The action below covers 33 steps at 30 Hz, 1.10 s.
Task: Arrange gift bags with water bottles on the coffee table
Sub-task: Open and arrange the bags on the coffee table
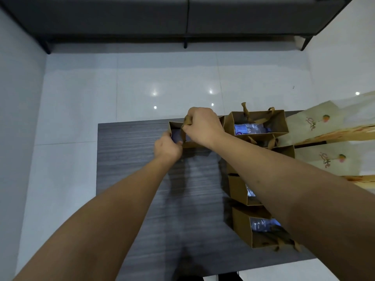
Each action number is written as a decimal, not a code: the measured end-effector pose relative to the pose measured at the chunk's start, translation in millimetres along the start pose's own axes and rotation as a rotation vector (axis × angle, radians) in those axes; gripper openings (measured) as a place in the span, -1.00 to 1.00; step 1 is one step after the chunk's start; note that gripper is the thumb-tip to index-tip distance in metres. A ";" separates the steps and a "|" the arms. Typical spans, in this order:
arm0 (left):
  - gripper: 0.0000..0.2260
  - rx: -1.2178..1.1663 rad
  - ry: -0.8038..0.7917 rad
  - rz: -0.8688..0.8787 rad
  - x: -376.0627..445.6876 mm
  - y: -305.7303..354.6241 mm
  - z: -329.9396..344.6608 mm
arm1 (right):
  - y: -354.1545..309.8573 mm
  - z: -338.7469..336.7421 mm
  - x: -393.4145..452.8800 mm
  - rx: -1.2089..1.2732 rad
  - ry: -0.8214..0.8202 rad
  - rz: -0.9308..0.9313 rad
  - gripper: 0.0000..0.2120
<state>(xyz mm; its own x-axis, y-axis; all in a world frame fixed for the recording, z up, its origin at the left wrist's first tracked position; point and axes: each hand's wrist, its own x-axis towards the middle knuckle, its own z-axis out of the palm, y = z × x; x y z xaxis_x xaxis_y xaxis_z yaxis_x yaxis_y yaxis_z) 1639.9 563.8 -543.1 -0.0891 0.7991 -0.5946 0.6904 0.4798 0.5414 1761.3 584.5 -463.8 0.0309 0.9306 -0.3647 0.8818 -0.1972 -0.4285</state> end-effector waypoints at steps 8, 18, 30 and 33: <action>-0.70 0.060 -0.020 0.049 -21.2 22.2 -30.6 | 18.9 -11.3 -33.6 -0.096 0.024 0.085 -0.59; -0.73 0.313 -0.040 0.410 -135.9 126.4 -36.7 | 65.6 -70.8 -158.0 -0.026 0.182 0.265 -0.53; -0.57 0.706 -0.230 1.204 -405.7 256.0 126.1 | 234.9 -157.4 -446.2 0.157 0.586 0.707 -0.39; -0.56 0.777 -0.321 1.367 -497.2 262.6 192.9 | 283.4 -158.4 -549.1 0.252 0.717 0.841 -0.40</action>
<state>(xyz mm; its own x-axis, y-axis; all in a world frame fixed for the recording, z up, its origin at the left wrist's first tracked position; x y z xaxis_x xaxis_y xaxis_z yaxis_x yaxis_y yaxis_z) 2004.0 222.6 -220.0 0.9497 0.3002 -0.0894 0.3109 -0.8683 0.3866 2068.8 66.6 -254.0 0.9031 0.4194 -0.0926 0.3363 -0.8246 -0.4550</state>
